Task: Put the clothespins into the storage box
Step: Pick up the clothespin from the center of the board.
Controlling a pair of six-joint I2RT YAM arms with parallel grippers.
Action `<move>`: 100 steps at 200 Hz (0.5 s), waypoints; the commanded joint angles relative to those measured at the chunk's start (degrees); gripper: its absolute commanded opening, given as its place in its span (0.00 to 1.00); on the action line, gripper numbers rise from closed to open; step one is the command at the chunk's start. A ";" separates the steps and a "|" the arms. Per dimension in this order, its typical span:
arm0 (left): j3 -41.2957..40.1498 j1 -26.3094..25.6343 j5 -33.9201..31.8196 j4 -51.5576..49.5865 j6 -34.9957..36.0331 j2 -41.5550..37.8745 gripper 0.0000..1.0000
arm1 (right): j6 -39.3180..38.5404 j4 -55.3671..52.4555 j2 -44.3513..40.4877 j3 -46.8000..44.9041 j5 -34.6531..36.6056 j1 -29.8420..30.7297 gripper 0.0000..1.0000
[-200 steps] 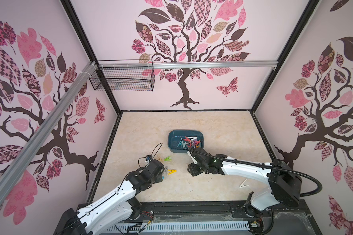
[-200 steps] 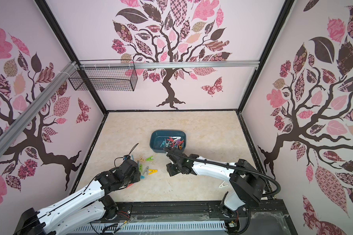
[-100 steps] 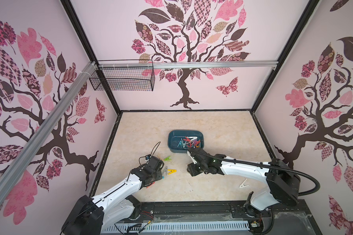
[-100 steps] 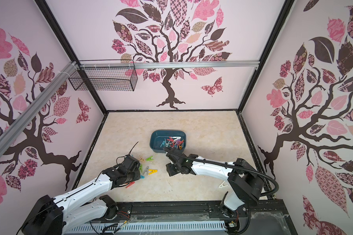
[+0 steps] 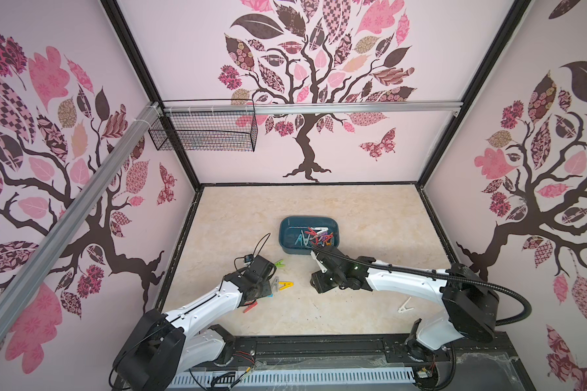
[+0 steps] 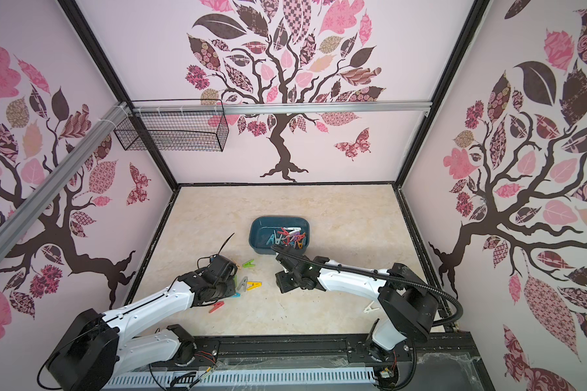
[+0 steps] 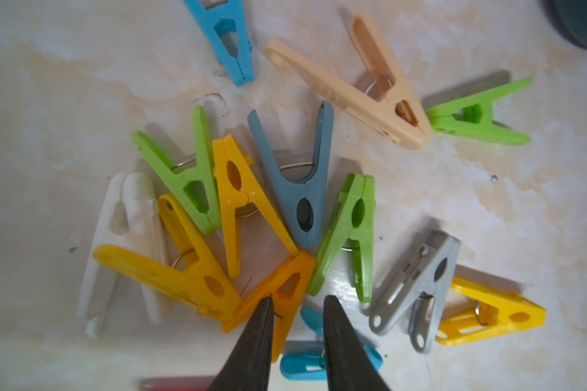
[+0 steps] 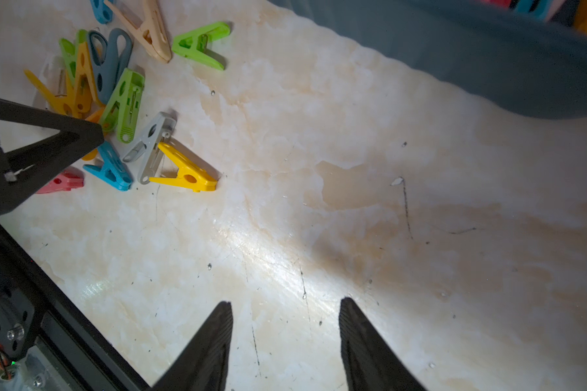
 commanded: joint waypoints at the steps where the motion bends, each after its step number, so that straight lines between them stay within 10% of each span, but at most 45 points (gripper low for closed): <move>1: -0.96 0.16 4.00 -0.05 0.12 2.58 0.22 | 0.45 -0.16 -0.06 1.00 0.77 0.09 0.55; 100: 2.79 0.20 5.37 -3.09 2.81 2.37 0.23 | 0.79 -0.38 -1.51 -0.07 1.82 0.06 0.55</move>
